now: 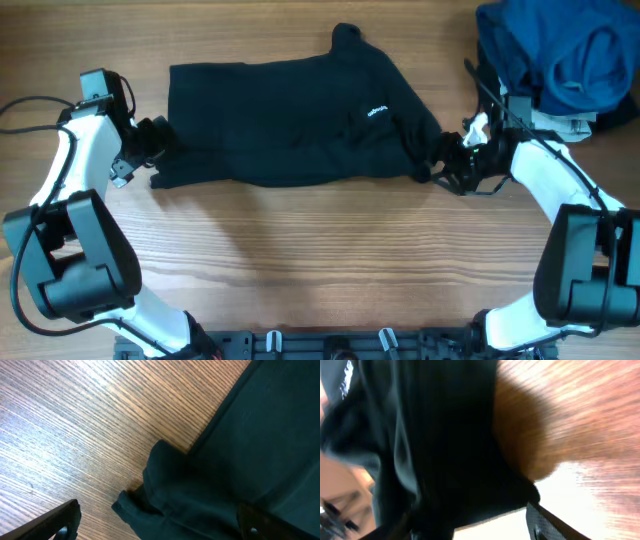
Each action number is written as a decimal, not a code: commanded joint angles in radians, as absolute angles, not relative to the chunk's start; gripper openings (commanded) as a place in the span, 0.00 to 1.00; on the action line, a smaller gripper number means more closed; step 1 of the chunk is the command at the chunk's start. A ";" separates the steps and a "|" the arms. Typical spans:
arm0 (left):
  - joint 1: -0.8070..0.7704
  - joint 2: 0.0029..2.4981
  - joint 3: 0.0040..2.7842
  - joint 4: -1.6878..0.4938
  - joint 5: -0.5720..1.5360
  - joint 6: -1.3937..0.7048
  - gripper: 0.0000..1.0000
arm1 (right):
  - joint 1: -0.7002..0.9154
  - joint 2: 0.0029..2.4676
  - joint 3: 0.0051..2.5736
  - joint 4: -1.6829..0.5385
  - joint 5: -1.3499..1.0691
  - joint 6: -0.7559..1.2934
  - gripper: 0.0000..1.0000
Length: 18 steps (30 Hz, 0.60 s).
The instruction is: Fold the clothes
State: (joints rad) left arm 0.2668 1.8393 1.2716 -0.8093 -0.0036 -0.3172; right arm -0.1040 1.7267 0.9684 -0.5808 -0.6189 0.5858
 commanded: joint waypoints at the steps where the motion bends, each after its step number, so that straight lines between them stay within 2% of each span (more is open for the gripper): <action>1: 0.273 1.850 1.274 -0.807 -0.021 -0.319 1.00 | -0.169 1.711 0.947 -0.464 -0.641 0.922 0.73; 4: 0.273 1.850 1.274 -0.807 -0.021 -0.319 1.00 | -0.190 1.711 0.947 -0.419 -0.645 0.980 0.81; 10: 0.273 1.850 1.274 -0.807 -0.021 -0.319 1.00 | -0.178 1.711 0.914 -0.465 -0.746 1.007 0.80; 14: 0.273 1.850 1.274 -0.807 -0.021 -0.319 1.00 | -0.178 1.711 0.894 -0.467 -0.796 1.077 0.69; 15: 0.273 1.850 1.274 -0.808 -0.021 -0.319 1.00 | -0.177 1.711 0.894 -0.469 -0.794 1.076 0.62; 16: 0.273 1.850 1.274 -0.808 -0.021 -0.319 1.00 | -0.174 1.711 0.894 -0.469 -0.790 1.070 0.49; 18: 0.273 1.850 1.274 -0.808 -0.021 -0.319 1.00 | -0.158 1.711 0.893 -0.469 -0.755 1.011 0.36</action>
State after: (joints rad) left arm 0.2668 1.8397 1.2716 -0.8082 -0.0036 -0.3172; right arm -0.1825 1.7264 0.8997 -0.4667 -0.7696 1.0546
